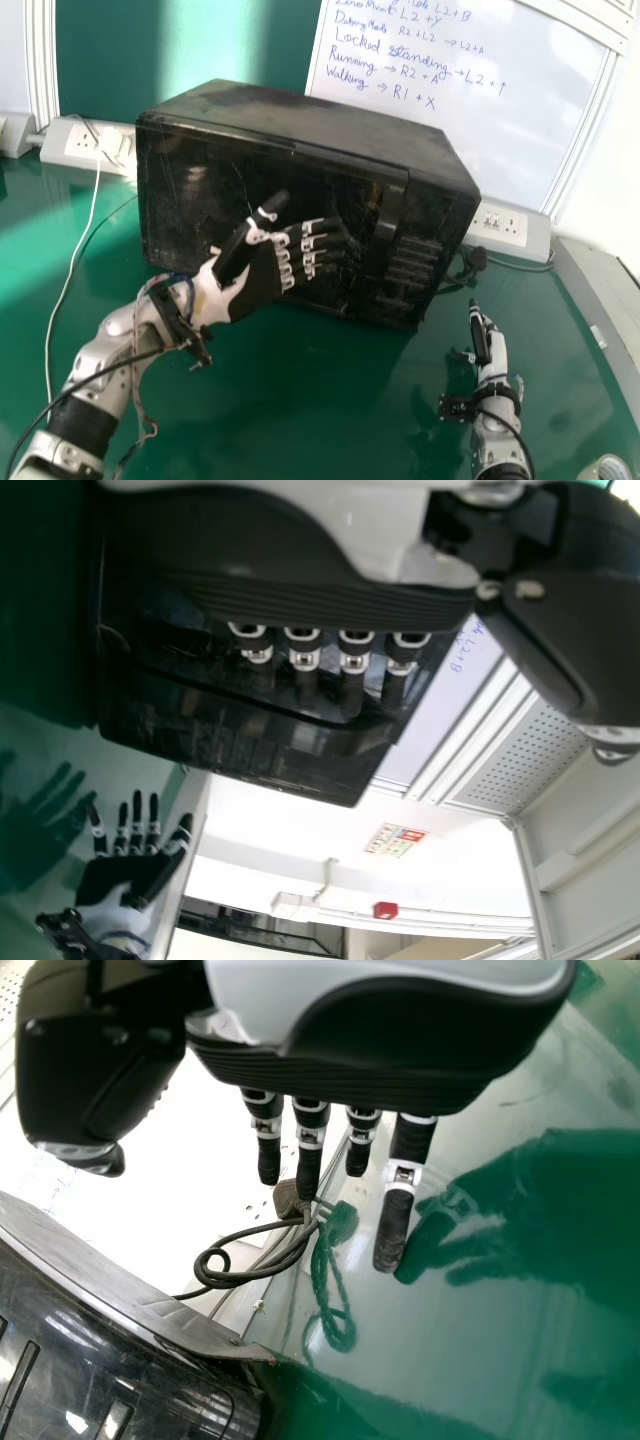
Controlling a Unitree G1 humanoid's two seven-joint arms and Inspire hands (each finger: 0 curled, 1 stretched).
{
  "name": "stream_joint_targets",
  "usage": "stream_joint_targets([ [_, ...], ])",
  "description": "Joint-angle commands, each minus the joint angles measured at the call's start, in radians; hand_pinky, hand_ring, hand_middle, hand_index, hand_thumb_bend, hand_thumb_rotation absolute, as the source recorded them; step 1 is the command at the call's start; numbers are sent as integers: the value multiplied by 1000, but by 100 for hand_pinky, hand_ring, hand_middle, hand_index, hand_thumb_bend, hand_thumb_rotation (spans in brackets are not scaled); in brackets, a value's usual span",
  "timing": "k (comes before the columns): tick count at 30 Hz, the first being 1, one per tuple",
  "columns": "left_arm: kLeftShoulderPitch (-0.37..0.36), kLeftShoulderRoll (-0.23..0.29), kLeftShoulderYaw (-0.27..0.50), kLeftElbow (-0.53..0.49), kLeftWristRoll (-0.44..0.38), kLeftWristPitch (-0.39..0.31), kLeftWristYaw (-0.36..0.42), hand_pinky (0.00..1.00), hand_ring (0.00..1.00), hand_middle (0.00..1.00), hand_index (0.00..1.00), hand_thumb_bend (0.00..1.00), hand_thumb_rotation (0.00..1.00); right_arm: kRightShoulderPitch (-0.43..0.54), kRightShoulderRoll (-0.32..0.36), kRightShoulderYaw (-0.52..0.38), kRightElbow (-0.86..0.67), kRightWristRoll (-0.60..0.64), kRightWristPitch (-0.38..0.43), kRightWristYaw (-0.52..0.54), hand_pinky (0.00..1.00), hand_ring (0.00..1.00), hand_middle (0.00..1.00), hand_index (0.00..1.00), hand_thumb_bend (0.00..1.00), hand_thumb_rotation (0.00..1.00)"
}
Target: Open the door of oven
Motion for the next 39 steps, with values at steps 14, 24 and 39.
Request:
stream_joint_targets([
  [14,-148,-21,4,305,97,-179,10,100,100,100,100,100,94,14,6,1,21,-4,26,-6,82,90,92,95,77,100],
  [24,-205,-32,28,445,107,-254,-5,100,100,100,100,100,95,14,6,0,21,-1,27,-2,84,91,93,95,73,100],
  [39,-290,-68,29,613,182,-297,47,100,100,100,100,100,96,15,5,17,20,-15,24,-10,84,90,91,93,78,100],
])
